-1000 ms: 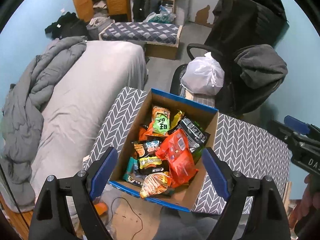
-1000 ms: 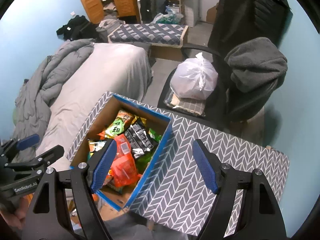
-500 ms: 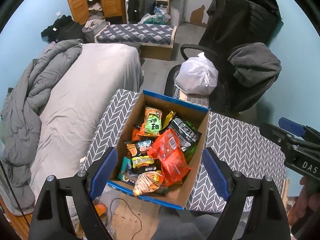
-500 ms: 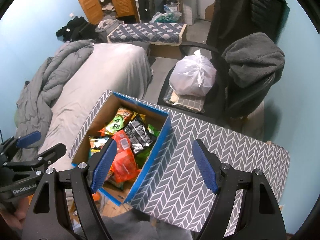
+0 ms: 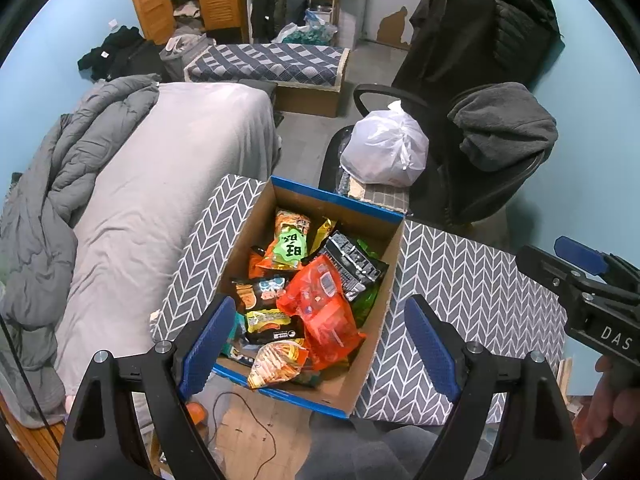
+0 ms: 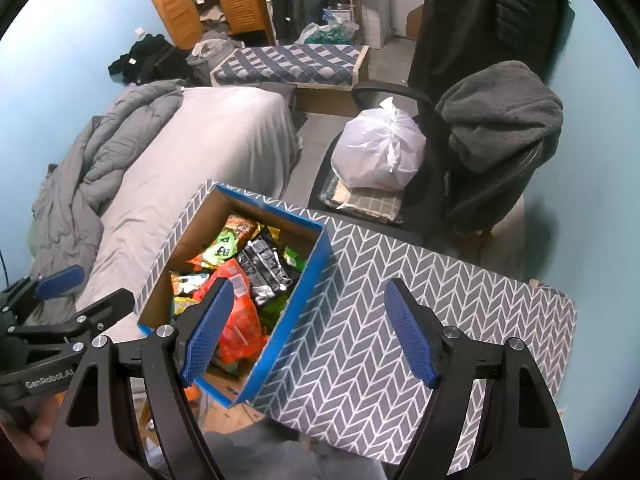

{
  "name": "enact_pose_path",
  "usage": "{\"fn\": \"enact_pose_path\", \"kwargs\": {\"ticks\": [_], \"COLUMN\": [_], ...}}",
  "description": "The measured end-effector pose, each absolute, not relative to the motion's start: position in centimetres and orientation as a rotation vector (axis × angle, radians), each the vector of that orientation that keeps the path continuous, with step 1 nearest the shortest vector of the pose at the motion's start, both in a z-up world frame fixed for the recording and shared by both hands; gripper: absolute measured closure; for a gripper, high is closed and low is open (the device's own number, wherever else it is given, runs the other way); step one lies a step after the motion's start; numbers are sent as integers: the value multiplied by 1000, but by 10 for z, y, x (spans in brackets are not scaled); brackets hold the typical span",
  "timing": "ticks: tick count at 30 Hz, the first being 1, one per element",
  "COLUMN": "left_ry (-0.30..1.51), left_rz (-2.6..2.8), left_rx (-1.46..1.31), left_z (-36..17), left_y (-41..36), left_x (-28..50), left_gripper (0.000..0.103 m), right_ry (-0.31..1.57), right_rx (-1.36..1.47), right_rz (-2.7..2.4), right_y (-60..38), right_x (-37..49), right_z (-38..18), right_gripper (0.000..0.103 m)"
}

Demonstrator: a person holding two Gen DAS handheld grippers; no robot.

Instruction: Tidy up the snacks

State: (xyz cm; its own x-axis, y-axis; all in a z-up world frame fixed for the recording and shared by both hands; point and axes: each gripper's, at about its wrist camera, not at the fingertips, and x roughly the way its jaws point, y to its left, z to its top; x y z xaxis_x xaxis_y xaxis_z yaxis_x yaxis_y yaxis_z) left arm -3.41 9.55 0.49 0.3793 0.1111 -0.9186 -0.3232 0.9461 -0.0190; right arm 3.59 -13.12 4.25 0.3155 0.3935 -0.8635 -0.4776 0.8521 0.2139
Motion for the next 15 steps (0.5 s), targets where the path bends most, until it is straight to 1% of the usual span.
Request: {"fn": "enact_pose_path", "kwargs": {"ticks": [6, 15], "left_ry": [1152, 1165], "left_rz": [281, 278], "left_rx": [-180, -221], "left_z": [7, 4], "left_y": [85, 81], "left_x": [-30, -28], "left_gripper": [15, 15], "right_ry": [1110, 1115], "right_rx": [-87, -91], "right_rz": [577, 585], "right_y": [-140, -146], "right_x": [38, 40], "right_z": [43, 42], "right_gripper": [26, 26]}}
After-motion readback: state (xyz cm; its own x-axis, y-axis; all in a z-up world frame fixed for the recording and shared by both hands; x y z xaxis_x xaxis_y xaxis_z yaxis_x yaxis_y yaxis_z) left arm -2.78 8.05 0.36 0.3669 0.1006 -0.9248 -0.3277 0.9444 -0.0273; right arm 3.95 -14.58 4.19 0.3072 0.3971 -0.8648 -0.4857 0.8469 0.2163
